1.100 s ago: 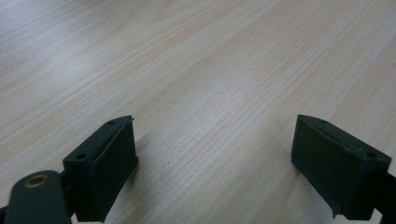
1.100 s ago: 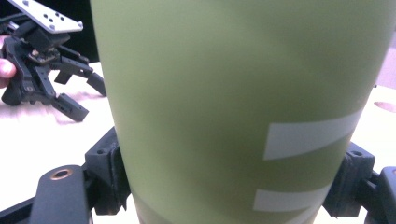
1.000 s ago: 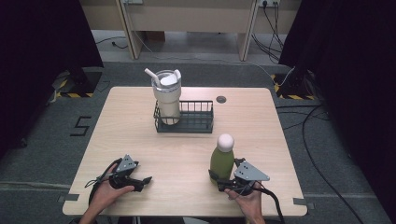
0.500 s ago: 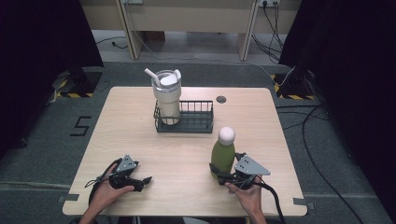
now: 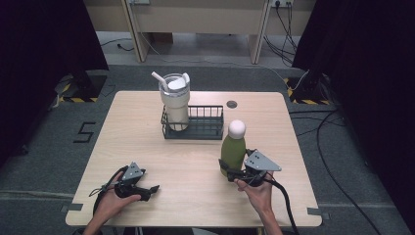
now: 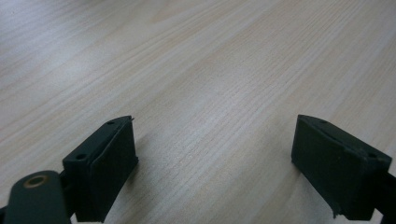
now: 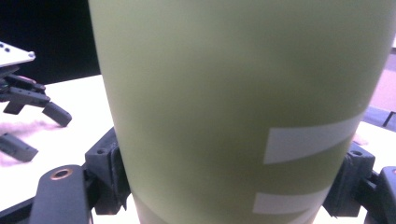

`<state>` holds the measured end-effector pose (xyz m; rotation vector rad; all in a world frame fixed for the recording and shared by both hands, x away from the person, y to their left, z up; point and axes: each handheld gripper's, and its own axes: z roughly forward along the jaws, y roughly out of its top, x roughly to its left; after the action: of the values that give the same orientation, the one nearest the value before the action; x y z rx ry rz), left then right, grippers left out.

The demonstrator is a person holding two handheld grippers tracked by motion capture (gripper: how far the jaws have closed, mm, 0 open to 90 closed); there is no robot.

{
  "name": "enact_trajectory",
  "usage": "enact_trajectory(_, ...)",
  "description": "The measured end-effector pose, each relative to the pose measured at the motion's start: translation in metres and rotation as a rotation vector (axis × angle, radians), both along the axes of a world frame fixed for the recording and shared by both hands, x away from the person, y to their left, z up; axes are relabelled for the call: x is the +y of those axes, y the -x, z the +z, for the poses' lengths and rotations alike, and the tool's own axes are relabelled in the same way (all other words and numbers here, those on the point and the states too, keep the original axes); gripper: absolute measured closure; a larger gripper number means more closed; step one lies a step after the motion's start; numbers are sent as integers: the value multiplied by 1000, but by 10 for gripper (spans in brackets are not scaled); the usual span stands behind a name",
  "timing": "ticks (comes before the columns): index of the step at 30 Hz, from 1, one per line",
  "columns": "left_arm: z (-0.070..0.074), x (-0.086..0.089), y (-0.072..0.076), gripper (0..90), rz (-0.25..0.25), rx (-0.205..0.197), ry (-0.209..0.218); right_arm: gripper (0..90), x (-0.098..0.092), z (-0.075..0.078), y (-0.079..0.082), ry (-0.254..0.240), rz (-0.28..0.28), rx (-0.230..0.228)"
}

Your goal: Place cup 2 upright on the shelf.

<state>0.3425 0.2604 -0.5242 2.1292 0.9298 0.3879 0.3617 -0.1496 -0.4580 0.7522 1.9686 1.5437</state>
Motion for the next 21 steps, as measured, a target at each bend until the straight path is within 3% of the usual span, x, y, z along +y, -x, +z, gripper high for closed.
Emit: enact_trajectory(21,0,0,0,129,-1,0,0,210,15,17,-23,-11,1,-16)
